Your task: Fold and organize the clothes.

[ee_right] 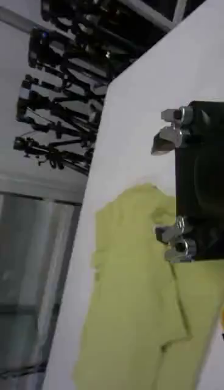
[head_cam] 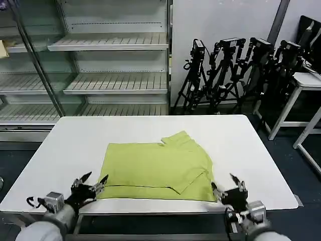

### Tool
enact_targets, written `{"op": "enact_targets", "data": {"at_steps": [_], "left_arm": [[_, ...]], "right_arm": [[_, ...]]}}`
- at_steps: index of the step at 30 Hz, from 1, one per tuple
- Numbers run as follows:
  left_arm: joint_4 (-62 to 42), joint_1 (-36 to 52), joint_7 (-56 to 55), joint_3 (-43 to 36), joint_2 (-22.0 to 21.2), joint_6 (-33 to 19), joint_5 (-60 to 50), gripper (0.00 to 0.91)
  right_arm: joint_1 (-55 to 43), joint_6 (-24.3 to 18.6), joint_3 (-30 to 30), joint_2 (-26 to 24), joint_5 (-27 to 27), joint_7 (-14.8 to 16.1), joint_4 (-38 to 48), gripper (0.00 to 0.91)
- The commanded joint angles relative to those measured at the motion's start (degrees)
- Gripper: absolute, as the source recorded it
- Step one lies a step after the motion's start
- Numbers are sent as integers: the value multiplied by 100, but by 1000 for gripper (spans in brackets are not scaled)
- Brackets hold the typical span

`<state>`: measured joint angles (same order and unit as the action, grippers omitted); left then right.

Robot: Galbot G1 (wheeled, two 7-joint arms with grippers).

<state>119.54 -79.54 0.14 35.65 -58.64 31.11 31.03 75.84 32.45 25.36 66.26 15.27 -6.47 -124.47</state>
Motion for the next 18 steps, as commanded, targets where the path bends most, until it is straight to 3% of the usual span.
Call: {"op": "enact_targets", "data": {"at_steps": [1,4,7,18], "left_arm": [[-1223,1532,192,-364,124,-90,80,907],[-1667,1984,415,-520,164,-107,194,907],[-2260,2276,744,-705,254,-553,153,907],[-3195,3217,769,-1238,104,-342,213,907]], "right_arm": [[-2667,67,-1087,514,40,-365,2071,907],[-3202,61,-1303,734,4,-460,2719,907],[-3542,61,-1347,916,47,-423,3296,907],[-4605,54,-1311,1596,462,-330,5037,907]]}}
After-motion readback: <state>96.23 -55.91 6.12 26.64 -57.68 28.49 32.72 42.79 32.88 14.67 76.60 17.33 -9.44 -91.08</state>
